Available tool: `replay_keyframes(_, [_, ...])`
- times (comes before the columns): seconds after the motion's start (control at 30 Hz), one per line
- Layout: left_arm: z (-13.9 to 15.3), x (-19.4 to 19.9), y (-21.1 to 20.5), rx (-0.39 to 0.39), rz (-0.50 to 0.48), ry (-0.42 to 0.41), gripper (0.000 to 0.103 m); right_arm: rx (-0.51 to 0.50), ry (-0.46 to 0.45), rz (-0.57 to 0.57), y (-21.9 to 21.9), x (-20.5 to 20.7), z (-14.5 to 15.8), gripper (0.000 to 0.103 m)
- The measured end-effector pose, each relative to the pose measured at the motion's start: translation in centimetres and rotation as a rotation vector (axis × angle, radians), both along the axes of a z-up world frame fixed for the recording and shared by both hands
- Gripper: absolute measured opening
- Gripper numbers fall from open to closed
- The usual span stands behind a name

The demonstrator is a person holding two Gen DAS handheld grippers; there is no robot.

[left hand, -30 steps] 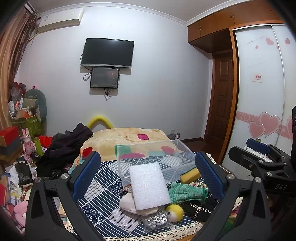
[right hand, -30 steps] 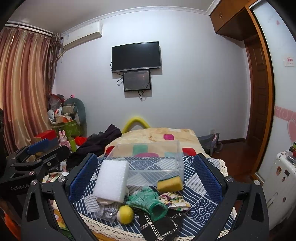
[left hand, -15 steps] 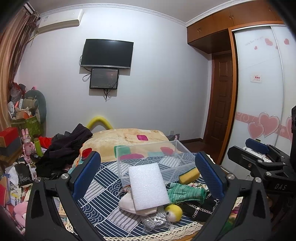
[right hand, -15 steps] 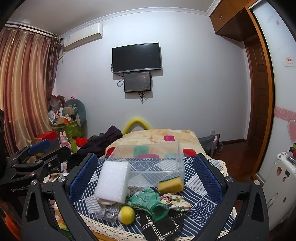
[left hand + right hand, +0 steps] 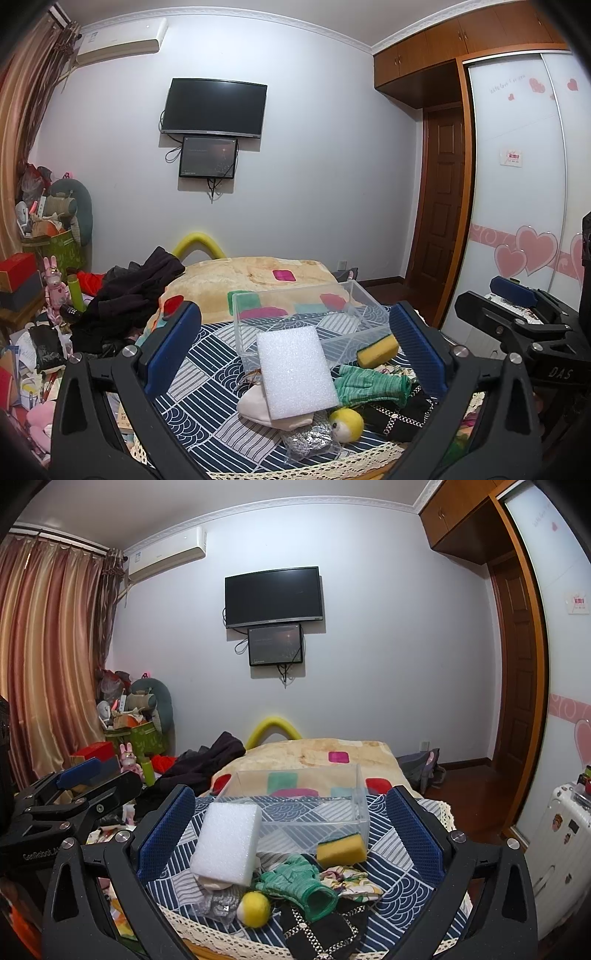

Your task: Organize soft objects

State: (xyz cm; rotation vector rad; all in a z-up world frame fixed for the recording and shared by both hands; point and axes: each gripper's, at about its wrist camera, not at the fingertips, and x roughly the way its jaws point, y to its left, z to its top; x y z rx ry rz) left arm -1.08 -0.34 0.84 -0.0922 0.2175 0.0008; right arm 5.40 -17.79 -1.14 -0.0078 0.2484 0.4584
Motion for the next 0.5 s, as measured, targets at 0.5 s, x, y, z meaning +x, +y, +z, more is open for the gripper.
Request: replay_keyframes(0.5, [0.14,-0.17,-0.17,0.002,-0.004,-0.008,0.103,0.004,-0.009,0.003,-0.01,-0.12,0.05,0.103])
